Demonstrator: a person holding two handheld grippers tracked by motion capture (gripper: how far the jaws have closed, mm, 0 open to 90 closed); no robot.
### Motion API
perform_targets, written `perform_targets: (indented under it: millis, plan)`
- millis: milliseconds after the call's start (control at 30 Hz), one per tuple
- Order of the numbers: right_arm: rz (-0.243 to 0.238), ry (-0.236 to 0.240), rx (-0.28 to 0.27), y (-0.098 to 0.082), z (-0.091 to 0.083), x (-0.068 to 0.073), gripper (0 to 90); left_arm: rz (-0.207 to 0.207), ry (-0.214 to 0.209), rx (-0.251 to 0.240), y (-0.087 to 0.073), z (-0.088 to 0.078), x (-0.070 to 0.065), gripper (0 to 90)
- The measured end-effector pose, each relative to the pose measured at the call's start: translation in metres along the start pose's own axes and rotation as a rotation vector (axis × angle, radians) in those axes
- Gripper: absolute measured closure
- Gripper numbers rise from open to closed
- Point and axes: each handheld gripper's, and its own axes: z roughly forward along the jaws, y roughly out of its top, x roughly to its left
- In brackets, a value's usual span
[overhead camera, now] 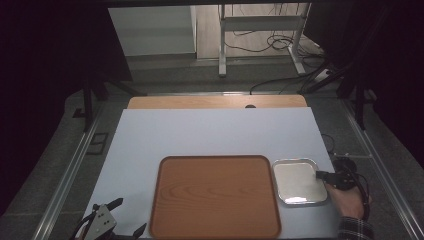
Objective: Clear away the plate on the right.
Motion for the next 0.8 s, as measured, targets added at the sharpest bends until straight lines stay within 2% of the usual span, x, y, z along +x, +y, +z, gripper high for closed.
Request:
perform_targets:
  millis: [33, 167, 300, 533, 800]
  plan:
    - [0.019, 0.009, -0.001, 0.000, 0.000, -0.001, 86.3, 0.000, 0.000, 0.001, 0.000, 0.000, 0.000, 0.0]
    - [0.105, 0.107, -0.022, -0.001, -0.005, -0.010, 88.5, -0.003, 0.000, -0.001, 0.000, 0.000, 0.000, 0.0]
    - [0.106, 0.094, -0.048, -0.001, -0.010, -0.010, 88.5, -0.006, -0.001, -0.003, 0.000, 0.000, 0.001, 0.0]
    - [0.123, 0.107, -0.102, 0.000, -0.020, -0.010, 88.4, -0.019, -0.001, -0.006, -0.001, -0.001, 0.002, 0.0]
    - [0.140, 0.144, -0.144, 0.000, -0.029, -0.007, 88.4, -0.033, -0.001, -0.012, -0.001, -0.001, 0.003, 0.0]
